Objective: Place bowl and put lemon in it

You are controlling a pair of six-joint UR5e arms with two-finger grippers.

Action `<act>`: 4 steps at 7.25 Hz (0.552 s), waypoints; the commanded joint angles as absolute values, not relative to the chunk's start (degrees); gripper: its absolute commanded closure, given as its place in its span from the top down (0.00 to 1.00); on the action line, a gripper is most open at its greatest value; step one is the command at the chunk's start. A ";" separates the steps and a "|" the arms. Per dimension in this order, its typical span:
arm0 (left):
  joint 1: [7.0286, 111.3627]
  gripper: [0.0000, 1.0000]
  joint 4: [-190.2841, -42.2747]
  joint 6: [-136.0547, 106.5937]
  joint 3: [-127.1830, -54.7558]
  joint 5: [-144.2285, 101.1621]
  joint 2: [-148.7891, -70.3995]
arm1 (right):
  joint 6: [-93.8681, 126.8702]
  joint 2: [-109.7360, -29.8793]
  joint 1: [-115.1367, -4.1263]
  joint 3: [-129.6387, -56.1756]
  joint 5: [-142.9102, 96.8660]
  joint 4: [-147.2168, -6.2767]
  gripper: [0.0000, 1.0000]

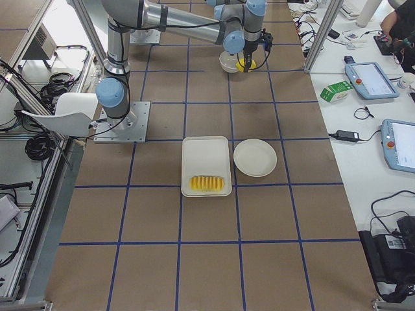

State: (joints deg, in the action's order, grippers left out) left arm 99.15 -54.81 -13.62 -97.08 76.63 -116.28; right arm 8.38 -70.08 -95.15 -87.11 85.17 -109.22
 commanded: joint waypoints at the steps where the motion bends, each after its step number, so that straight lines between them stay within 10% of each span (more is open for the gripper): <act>1: 98.09 1.00 -60.34 -12.23 -94.84 80.48 -111.82 | 12.72 -69.87 -98.77 -88.49 85.08 -109.86 0.21; 4: 97.39 1.00 -73.70 0.24 -93.78 91.05 -102.34 | 13.71 -66.03 -106.58 -90.09 84.99 -115.39 0.21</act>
